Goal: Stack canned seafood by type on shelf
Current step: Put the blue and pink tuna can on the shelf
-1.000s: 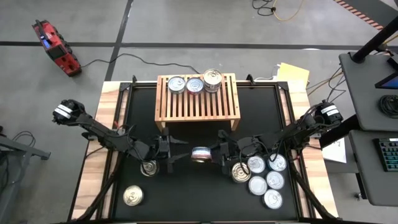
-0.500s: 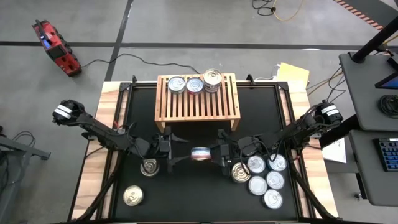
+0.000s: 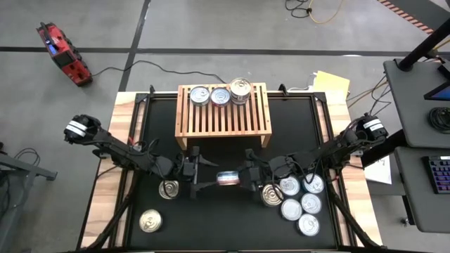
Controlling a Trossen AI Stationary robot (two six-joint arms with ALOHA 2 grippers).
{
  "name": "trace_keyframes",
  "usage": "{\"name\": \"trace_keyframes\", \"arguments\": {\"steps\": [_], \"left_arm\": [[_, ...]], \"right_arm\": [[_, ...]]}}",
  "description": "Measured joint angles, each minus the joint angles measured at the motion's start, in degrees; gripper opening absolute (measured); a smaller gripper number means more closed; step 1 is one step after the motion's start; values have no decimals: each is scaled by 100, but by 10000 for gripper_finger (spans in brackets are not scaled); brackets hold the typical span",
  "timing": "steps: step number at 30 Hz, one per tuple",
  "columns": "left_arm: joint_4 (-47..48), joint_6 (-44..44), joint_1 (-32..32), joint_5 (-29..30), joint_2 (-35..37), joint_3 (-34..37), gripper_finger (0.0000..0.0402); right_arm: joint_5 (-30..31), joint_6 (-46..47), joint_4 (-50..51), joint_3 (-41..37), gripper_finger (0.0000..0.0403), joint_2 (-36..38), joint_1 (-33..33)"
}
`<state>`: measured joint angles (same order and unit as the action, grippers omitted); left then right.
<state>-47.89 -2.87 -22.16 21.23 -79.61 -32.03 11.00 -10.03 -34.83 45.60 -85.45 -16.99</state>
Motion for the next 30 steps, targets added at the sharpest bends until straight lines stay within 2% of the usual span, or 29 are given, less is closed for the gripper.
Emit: {"name": "trace_keyframes", "arguments": {"steps": [18, 26, 30], "left_arm": [[951, 43, 18, 136, 670, -3, 272], [1017, 191, 17, -214, 384, -4, 272], [900, 194, 14, -127, 308, -18, 272]], "right_arm": [[158, -51, 259, 20, 185, 4, 24], [142, -266, -3, 20, 185, 4, 26], [104, -299, -16, 36, 185, 4, 52]]}}
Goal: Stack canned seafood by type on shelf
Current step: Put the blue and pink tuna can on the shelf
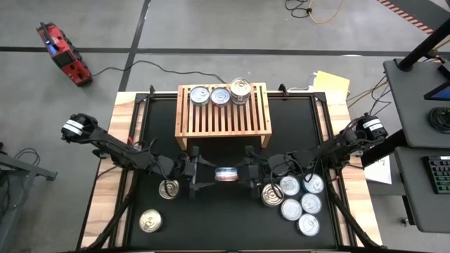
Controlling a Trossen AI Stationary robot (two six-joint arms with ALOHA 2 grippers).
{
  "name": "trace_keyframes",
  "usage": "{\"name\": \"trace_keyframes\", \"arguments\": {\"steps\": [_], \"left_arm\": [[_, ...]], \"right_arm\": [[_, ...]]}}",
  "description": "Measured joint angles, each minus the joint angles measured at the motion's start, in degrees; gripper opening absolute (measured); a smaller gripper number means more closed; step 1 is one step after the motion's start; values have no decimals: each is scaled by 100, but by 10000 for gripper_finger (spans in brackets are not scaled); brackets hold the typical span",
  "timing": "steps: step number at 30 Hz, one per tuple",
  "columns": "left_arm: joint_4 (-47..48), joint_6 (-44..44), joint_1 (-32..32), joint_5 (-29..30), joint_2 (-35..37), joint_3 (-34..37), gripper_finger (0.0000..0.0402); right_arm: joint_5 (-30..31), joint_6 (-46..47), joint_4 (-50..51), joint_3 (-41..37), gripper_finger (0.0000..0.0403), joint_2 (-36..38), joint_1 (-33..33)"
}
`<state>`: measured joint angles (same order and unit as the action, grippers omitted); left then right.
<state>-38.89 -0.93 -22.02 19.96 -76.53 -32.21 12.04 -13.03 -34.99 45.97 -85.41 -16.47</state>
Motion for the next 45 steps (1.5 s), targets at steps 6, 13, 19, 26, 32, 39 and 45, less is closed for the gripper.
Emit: {"name": "trace_keyframes", "arguments": {"steps": [6, 13, 19, 26, 32, 39, 45], "left_arm": [[-271, -141, 24, 152, -15, -2, 272], [-373, -163, 37, 147, -18, -2, 267], [-476, -281, 37, 136, -18, -4, 238], [-528, -367, 45, 133, -18, -4, 222], [-633, -492, 46, 137, -22, -5, 207], [-706, -393, 50, 120, -372, -271, 223], [-674, -817, 70, 191, -850, -691, 258]], "right_arm": [[-9, -12, -8, 145, 185, -13, 2], [-45, -50, -6, 215, 185, -20, 2], [-40, -49, -6, 226, 185, -20, 2], [-34, -47, -10, 228, 186, -20, 4], [-34, -25, -31, 230, 187, -20, 4], [-59, -56, 26, 233, 187, -19, -2], [-73, -67, 146, 230, 188, -26, 0]]}}
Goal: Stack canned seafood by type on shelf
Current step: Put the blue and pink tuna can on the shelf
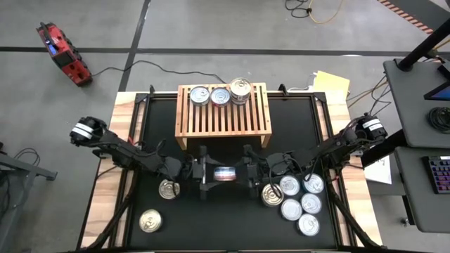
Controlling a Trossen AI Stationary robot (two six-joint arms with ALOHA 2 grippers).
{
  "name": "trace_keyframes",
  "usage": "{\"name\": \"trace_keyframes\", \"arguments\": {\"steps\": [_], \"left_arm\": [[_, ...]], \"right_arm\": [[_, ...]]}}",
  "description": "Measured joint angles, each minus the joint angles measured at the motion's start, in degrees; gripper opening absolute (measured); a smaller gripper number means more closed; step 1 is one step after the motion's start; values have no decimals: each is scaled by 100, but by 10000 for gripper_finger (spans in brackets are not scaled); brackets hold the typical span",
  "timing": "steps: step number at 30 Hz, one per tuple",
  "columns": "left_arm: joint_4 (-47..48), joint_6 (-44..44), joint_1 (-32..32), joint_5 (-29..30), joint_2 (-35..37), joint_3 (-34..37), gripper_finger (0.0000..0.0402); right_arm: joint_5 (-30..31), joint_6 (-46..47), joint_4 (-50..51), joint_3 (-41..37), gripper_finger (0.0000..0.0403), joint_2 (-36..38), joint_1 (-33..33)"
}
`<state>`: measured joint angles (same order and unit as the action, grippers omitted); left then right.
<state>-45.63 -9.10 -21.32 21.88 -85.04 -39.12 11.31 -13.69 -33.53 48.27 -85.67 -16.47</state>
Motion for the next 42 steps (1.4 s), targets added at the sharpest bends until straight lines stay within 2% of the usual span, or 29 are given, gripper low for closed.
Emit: {"name": "trace_keyframes", "arguments": {"steps": [5, 7, 10, 15, 27, 31, 35, 38, 40, 42], "left_arm": [[73, -32, 0, -34, -76, -64, 243], [91, -6, 0, -34, -74, -63, 218], [129, 37, 0, -15, -73, -63, 161], [191, 290, -4, 389, -44, -59, 163], [618, 626, -24, 506, 200, -52, 163], [742, 867, -29, 740, 378, -48, 163], [1537, 1649, -27, 1095, 862, -48, 163], [2391, 3137, 68, 1327, 1299, -48, 163], [2979, 3952, 207, 1248, 1599, -48, 162], [3267, 4611, 330, 863, 1829, -48, 162]], "right_arm": [[-13, 44, 121, 0, 189, 0, -8], [18, 50, 115, 0, 189, 0, -9], [28, 118, 127, 0, 195, 0, -11], [95, 152, 106, 0, 225, 15, -4], [68, 623, 514, 0, 313, 375, -13], [362, 625, 849, 0, 325, 600, -30], [533, 464, 1173, 0, 320, 849, -93], [529, -53, 1154, 0, 308, 885, -239], [546, -536, 1132, 19, 299, 879, -341], [684, -1156, 1084, 105, 291, 804, -448]]}}
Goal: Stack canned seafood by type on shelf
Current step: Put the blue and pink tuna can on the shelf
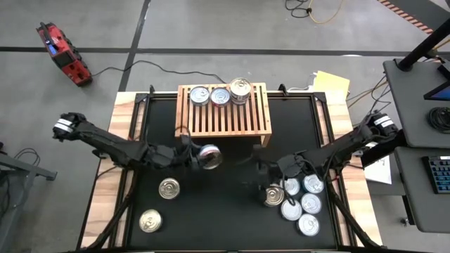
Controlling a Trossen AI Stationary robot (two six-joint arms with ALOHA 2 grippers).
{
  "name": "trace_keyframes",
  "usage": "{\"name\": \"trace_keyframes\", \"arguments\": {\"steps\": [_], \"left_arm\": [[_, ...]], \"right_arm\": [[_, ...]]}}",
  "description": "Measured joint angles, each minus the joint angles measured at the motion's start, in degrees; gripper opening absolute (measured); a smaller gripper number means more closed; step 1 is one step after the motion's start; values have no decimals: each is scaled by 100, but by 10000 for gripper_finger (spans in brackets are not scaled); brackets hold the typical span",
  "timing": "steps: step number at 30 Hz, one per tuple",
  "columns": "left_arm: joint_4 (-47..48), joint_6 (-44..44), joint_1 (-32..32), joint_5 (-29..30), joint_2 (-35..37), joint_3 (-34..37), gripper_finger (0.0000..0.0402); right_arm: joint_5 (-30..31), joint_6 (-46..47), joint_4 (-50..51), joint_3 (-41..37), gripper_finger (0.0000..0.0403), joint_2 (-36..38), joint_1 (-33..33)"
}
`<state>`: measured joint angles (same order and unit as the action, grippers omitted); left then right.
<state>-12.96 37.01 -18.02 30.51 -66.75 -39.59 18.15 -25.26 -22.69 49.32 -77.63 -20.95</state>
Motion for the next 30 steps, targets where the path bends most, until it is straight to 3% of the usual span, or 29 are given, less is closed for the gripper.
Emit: {"name": "trace_keyframes", "arguments": {"steps": [6, 12, 19, 23, 30], "left_arm": [[-247, 1647, 275, -1672, 303, 0, 162], [-290, 2543, 319, -1765, 348, 0, 162], [-518, 2551, 346, -1769, 328, 7, 162], [-598, 2555, 354, -1749, 337, 9, 162], [-920, 2513, 354, -1664, 302, 4, 162]], "right_arm": [[906, -2479, -15, 368, 274, -535, -354], [2545, -4418, -217, 999, 266, -1261, -548], [3525, -5639, -168, 1789, 248, -1900, -581], [3857, -6022, -177, 2088, 241, -2082, -579], [3628, -6179, -181, 2112, 249, -2074, -550]]}}
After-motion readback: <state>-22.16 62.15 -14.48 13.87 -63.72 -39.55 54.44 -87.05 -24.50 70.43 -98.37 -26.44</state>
